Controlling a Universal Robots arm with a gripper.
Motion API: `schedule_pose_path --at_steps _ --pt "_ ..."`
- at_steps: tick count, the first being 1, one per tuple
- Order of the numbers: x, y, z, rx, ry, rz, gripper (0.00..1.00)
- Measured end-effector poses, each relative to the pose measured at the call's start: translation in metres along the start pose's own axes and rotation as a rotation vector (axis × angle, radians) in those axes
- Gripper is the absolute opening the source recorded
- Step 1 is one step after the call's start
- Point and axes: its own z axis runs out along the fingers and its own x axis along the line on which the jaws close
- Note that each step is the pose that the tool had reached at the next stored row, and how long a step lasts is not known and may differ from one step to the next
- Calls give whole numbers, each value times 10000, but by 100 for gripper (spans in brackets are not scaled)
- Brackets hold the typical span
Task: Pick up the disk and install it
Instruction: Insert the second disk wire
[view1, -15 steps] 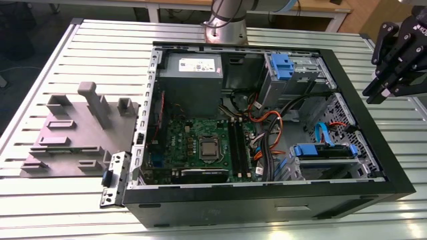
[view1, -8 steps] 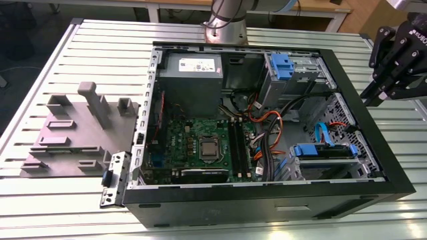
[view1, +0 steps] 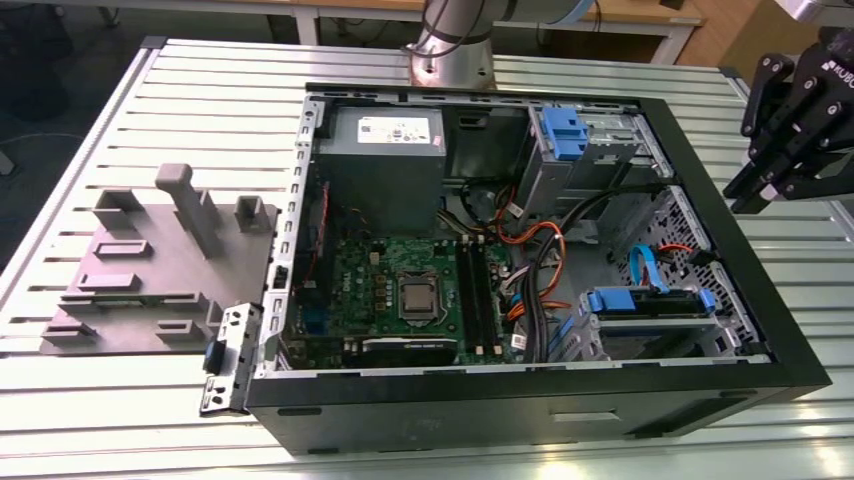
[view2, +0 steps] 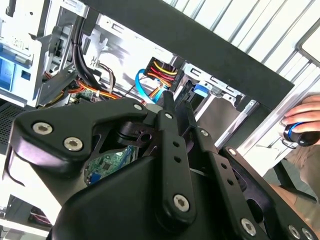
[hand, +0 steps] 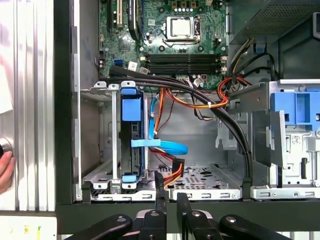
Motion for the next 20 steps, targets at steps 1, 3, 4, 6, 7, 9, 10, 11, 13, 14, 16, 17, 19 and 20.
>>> schedule_pose_path --at_steps 1,3,4,6,7,9,10,11,13,14,16,17,19,20 --pt "0 -3 3 -1 0 0 24" --pt "1 -5 21 -1 0 2 24" --pt "1 -6 37 -1 -1 2 24" --pt "1 -7 65 -1 0 1 24" --pt "1 -7 70 -1 2 1 24" --pt "1 -7 71 -1 3 1 24" --pt "1 -7 72 -1 3 1 24" --pt "1 -7 73 -1 1 1 24" --pt "1 -7 76 0 0 1 24" --pt "1 -7 85 -1 -2 1 24" --pt "1 -7 107 -1 -1 1 24" --pt "1 -7 117 -1 1 0 24" --pt "1 -7 125 -1 2 1 24" --pt "1 -7 126 0 3 1 24"
